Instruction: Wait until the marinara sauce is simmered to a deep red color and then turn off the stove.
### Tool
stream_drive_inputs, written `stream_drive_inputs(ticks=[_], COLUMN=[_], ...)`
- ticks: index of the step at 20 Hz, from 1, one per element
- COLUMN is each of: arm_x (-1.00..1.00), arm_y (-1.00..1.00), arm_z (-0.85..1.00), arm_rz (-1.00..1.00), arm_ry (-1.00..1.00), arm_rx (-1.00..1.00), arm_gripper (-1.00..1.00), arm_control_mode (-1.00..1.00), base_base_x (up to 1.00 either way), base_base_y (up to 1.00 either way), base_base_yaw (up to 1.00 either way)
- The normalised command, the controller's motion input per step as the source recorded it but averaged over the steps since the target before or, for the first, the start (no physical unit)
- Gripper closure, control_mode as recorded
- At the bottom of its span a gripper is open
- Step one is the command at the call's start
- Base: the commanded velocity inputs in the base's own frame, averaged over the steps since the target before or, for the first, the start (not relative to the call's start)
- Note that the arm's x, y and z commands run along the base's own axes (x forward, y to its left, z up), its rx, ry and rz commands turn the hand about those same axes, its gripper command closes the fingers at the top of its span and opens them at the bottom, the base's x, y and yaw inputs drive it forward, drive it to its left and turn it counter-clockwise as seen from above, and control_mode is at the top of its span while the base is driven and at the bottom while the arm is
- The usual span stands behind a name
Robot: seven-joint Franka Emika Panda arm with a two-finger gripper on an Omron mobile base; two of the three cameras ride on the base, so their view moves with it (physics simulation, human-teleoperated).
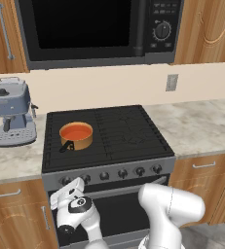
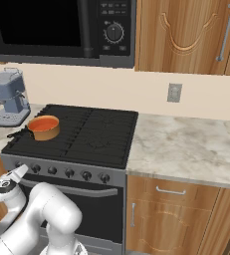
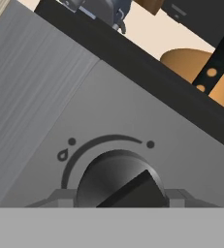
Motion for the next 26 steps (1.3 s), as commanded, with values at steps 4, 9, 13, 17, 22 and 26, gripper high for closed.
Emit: stream_drive_inputs(ticks=[4,9,13,17,22,26], arm_x=[0.00,0.00,0.00,0.00,0.00,0.00], arm_y=[0.00,0.00,0.00,0.00,0.00,0.00], arm_z=[0.00,0.00,0.00,0.00,0.00,0.00], arm_rz=[0.00,0.00,0.00,0.00,0.00,0.00], arm_ry=[0.00,0.00,0.00,0.00,0.00,0.00], arm_rx=[0.00,0.00,0.00,0.00,0.00,0.00], arm_gripper=[1.00,1.00,1.00,1.00,1.00,1.00], arm_control_mode=[-1.00,-1.00,-1.00,-1.00,-1.00,-1.00], base_base_x=[0.00,0.00,0.00,0.00,0.00,0.00], base_base_y=[0.00,0.00,0.00,0.00,0.00,0.00], base_base_yaw=[0.00,0.00,0.00,0.00,0.00,0.00])
